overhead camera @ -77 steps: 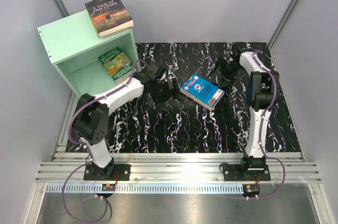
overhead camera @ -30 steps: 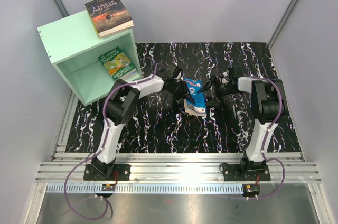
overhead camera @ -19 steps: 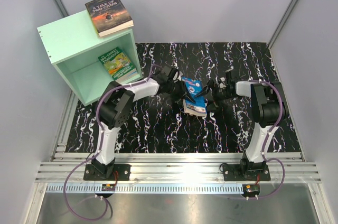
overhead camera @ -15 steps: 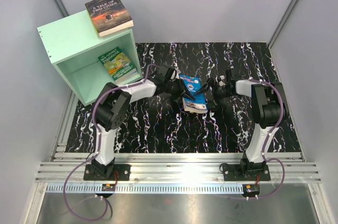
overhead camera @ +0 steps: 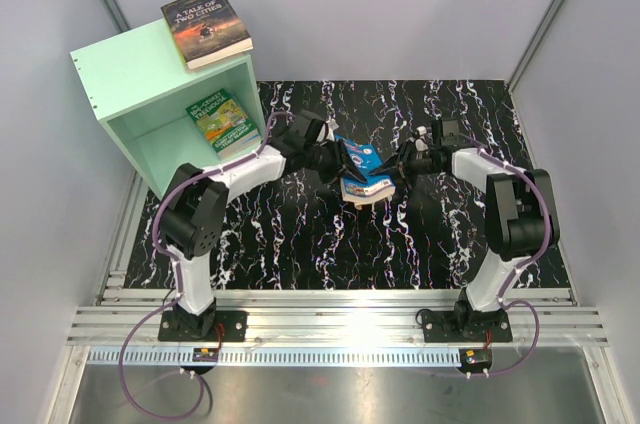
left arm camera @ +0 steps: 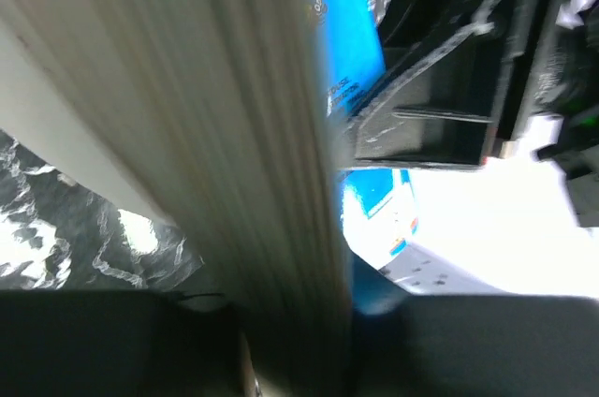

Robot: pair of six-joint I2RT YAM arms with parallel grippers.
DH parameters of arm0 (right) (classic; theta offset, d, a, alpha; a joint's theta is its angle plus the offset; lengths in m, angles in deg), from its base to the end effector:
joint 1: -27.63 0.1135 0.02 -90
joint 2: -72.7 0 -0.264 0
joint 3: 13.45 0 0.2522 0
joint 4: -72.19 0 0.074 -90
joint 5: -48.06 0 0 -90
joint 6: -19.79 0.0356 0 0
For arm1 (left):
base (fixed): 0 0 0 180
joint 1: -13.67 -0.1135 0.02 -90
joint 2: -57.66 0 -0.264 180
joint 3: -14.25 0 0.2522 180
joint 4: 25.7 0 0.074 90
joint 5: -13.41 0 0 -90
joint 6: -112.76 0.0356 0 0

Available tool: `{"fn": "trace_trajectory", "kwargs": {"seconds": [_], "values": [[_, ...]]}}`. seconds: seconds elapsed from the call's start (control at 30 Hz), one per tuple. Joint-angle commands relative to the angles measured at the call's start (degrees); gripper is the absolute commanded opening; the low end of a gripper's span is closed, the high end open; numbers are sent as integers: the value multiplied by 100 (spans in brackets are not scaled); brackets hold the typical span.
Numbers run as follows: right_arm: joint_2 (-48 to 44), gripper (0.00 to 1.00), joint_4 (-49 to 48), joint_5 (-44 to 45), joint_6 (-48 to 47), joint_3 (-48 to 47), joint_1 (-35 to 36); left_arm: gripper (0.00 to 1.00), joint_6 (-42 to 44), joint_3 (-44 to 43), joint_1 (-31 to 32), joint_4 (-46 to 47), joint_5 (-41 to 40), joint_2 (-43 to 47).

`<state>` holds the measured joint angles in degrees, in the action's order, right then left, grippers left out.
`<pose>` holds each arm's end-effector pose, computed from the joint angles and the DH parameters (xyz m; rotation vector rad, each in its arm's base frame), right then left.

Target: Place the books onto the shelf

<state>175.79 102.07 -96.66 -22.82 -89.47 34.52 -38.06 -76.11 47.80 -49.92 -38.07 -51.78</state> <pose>0.3499 0.0716 0.1766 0.5325 2.6123 1.5701 0.3355 -0.2542 0.2102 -0.2246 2.6934 -1.4815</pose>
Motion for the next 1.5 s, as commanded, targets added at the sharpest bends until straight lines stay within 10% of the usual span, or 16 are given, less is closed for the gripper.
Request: {"fn": "trace_trajectory", "kwargs": {"seconds": [0.0, 0.03, 0.37, 0.8, 1.47], "values": [[-500, 0, 181, -74, 384, -50, 58, 39, 1466, -575, 287, -1588, -755, 249], [-596, 0, 181, -74, 384, -15, 57, 98, 1746, -680, 287, -2104, -924, 249], [-1080, 0, 1374, 619, -151, -190, 66, 99, 2662, -2876, 577, -5062, -4217, 547], [-975, 0, 2475, 1016, -609, -972, 163, 99, 3813, -3546, 2879, -4500, -4599, 434], [-1889, 0, 3098, 584, -142, -841, 567, 99, 4131, -5199, 3829, -6161, -7253, -1202]]}}
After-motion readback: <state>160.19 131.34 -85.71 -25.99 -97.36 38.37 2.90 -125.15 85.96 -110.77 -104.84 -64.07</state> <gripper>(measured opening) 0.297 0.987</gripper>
